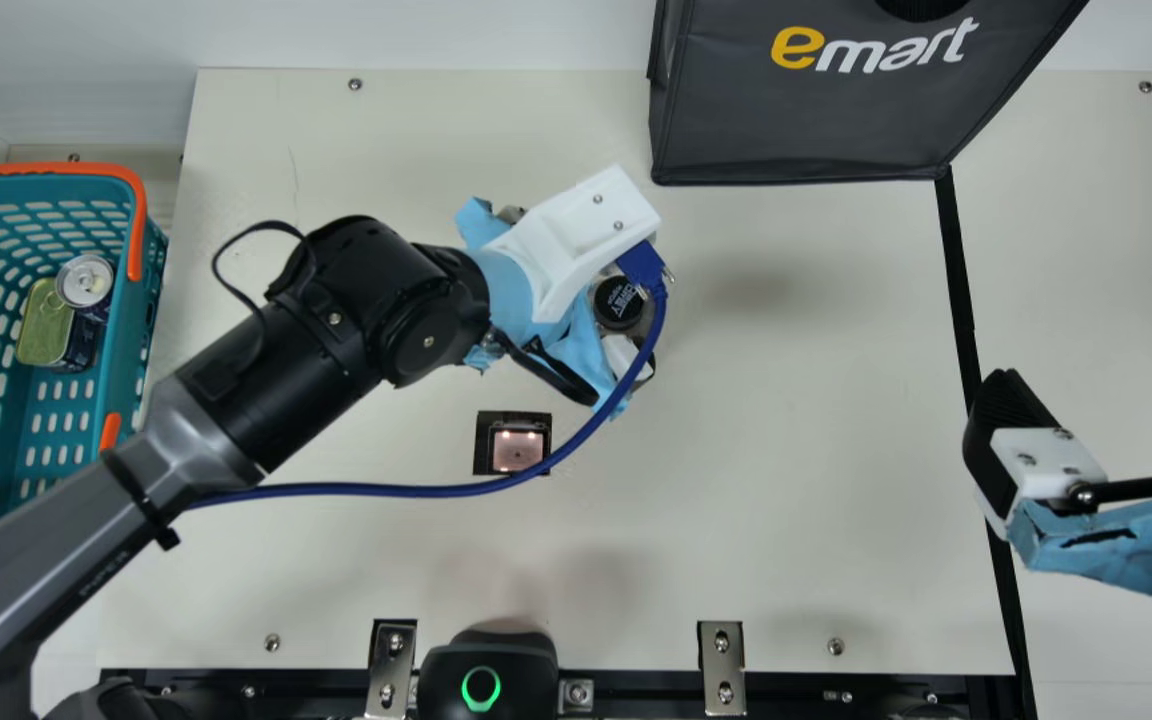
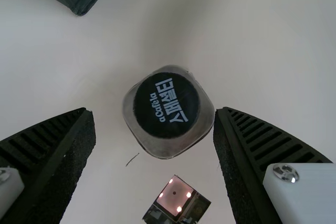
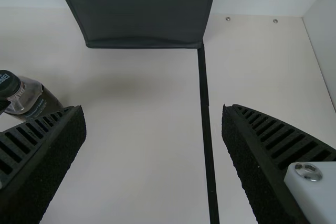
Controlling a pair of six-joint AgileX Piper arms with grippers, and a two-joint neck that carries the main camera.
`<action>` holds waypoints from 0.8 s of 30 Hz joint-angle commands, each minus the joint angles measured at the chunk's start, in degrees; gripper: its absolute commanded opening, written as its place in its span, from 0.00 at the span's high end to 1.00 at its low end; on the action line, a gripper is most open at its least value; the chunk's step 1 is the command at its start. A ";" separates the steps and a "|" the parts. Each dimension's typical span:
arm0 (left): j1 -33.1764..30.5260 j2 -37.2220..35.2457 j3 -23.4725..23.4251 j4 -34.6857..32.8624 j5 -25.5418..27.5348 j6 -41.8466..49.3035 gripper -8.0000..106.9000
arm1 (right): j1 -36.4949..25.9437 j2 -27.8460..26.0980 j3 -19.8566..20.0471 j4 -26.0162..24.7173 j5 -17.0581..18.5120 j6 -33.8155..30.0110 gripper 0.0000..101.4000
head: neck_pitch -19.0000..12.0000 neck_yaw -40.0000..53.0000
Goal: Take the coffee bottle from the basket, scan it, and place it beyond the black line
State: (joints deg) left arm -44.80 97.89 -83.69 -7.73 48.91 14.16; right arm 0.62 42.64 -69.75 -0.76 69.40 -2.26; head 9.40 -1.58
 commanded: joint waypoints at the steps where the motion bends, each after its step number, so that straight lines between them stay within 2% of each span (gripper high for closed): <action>1: 0.15 -0.24 0.29 0.10 -0.18 -0.55 0.15 | 0.00 0.00 0.00 0.00 0.00 0.00 0.10 | -1.48 0.00; 24: 7.15 -7.26 7.64 1.19 -1.34 -2.63 0.15 | 0.00 0.00 0.00 0.05 0.00 0.00 0.10 | -1.48 0.00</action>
State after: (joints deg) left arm -38.16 90.91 -76.29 -6.53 47.65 11.39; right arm 0.62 42.64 -69.75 -0.71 69.40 -2.26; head 9.40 -1.58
